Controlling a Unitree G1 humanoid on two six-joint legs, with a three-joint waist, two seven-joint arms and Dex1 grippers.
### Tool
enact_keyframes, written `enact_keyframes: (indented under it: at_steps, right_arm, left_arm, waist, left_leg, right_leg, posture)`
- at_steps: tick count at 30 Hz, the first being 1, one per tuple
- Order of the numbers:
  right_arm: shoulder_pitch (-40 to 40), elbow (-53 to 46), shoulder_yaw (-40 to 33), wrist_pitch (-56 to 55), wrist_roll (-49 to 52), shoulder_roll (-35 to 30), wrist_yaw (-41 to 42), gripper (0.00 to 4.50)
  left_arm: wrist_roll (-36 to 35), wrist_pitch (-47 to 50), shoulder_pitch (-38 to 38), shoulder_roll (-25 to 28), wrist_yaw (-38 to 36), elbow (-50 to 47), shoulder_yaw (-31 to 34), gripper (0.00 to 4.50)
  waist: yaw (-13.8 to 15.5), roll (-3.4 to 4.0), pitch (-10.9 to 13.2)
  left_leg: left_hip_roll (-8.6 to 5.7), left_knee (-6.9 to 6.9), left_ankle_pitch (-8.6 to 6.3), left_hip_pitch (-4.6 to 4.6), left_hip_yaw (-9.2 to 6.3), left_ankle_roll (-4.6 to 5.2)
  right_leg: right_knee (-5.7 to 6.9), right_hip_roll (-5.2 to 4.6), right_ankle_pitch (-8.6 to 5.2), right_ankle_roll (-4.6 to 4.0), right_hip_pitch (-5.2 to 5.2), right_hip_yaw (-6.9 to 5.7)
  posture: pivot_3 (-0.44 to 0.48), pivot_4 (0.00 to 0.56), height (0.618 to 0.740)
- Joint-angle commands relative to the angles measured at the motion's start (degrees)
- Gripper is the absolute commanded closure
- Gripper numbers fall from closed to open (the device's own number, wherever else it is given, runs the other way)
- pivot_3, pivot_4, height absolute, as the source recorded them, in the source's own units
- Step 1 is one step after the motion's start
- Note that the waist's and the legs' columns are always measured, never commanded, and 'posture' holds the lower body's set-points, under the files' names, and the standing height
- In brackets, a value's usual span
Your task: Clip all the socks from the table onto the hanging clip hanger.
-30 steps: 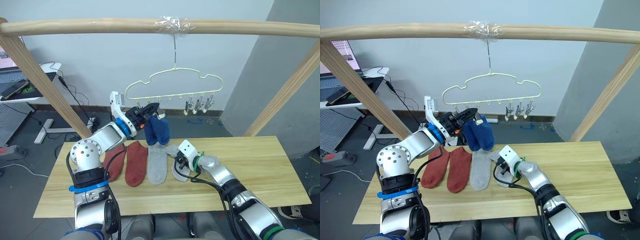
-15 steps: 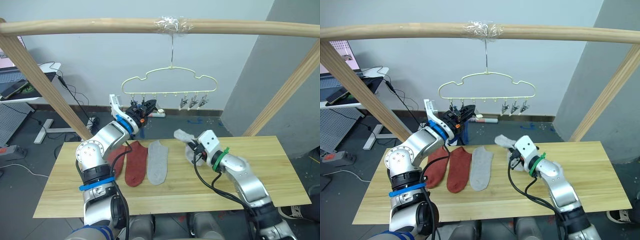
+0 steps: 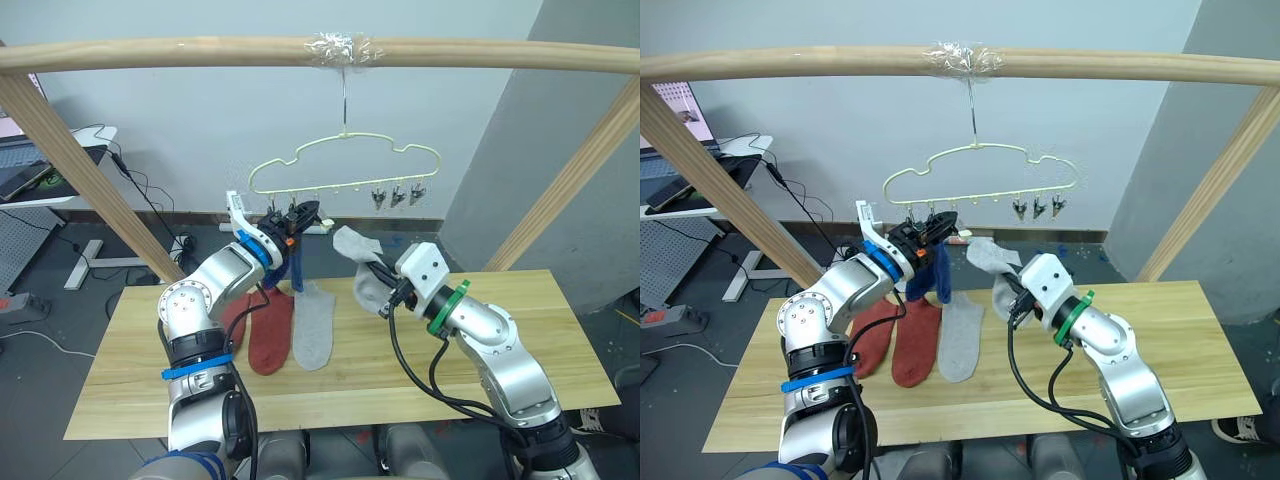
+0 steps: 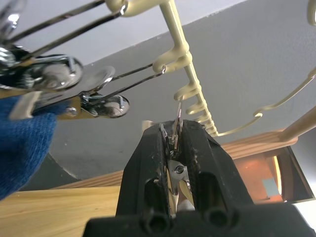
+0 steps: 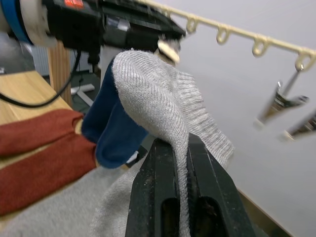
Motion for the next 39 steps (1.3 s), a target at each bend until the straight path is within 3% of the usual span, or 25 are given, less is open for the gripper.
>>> enact_keyframes:
  at_steps: [1, 39]
  right_arm:
    - [-1.43, -2.75, 0.55, 0.38, 0.85, 0.36, 0.08, 4.46]
    - [-2.76, 0.77, 0.37, 2.69, 4.54, 3.24, -0.84, 4.46]
  left_arm:
    - [0.21, -0.57, 0.29, 0.42, -0.38, -0.36, -0.85, 4.32]
    - [-0.4, -2.84, -0.25, 0.77, -0.92, -0.7, -2.11, 4.32]
  waist:
    - [-0.02, 0.0, 0.0]
    - [-0.06, -0.01, 0.01]
  left_leg:
    - [0.0, 0.0, 0.0, 0.0, 0.0, 0.0]
    - [0.0, -0.08, 0.0, -0.05, -0.03, 0.0]
  right_leg:
    - [-0.01, 0.0, 0.0, 0.0, 0.0, 0.0]
    - [-0.11, 0.0, 0.0, 0.0, -0.03, -0.02]
  posture:
    - [-0.084, 0.158, 0.74]
    - [-0.065, 0.151, 0.74]
